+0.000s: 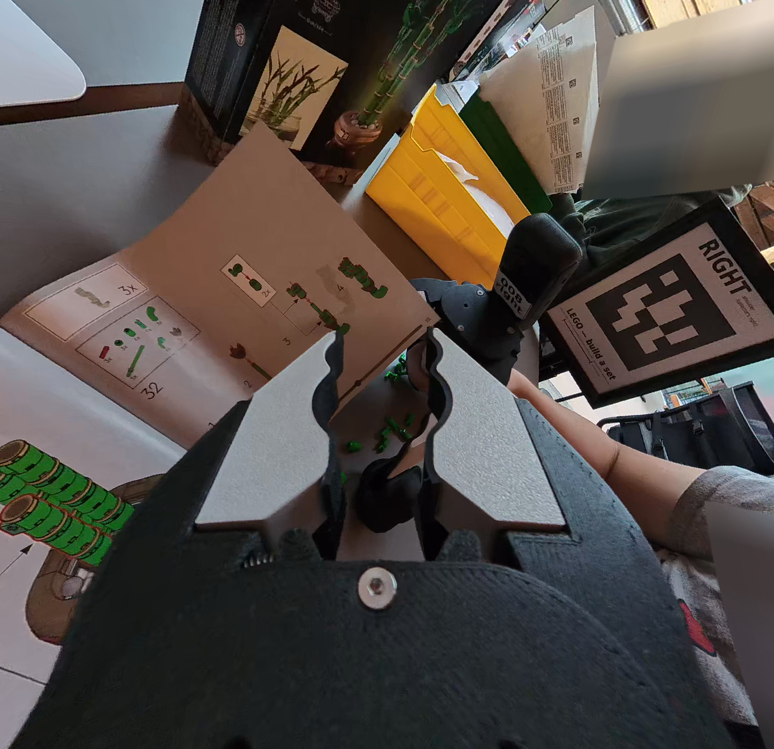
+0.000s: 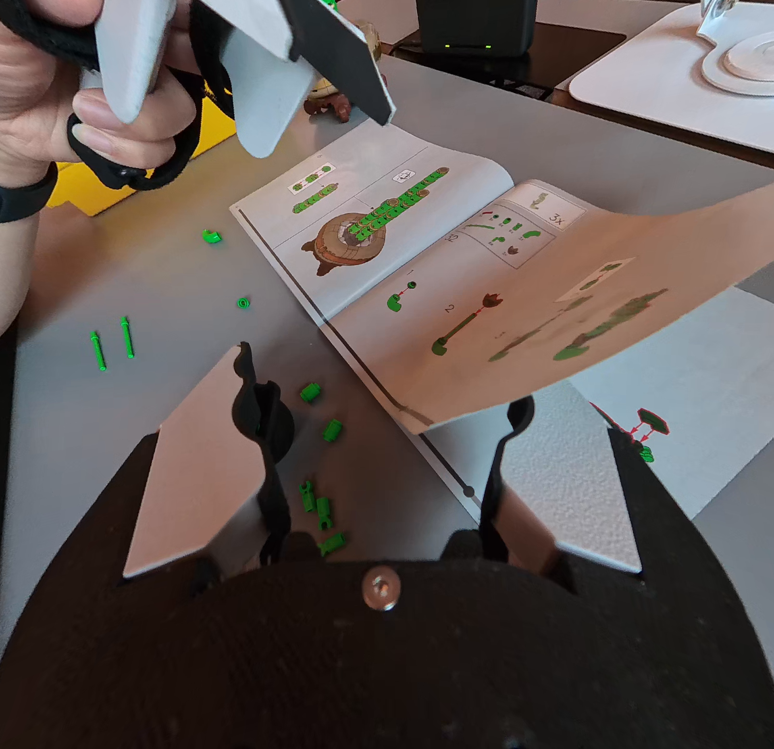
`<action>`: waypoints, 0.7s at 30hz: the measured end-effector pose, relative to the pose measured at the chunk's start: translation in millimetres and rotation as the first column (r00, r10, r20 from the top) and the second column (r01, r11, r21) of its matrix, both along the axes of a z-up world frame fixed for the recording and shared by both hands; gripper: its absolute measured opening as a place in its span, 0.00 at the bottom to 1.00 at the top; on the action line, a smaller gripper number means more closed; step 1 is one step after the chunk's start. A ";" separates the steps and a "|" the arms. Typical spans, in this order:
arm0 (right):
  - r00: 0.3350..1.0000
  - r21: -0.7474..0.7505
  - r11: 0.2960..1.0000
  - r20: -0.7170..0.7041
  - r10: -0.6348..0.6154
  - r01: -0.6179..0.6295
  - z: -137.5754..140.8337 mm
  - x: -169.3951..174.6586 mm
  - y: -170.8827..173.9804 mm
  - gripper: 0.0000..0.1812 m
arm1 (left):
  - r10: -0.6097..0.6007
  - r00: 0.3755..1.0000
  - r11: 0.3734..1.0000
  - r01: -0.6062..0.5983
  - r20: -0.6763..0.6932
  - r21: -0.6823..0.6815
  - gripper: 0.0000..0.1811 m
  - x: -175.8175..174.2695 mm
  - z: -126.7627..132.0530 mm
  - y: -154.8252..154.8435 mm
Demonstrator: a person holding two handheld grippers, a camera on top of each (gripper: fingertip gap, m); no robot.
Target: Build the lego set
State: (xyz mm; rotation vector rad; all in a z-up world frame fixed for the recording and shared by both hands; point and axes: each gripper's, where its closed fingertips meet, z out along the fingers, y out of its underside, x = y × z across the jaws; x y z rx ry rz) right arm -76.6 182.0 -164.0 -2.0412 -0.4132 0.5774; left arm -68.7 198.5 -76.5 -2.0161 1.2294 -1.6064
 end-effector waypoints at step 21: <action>0.997 -0.008 0.999 0.056 0.043 -0.043 -5.6 -10.2 -3.6 0.67 | -0.010 1.000 0.994 0.009 -0.010 -0.107 0.30 31.6 -29.9 -25.9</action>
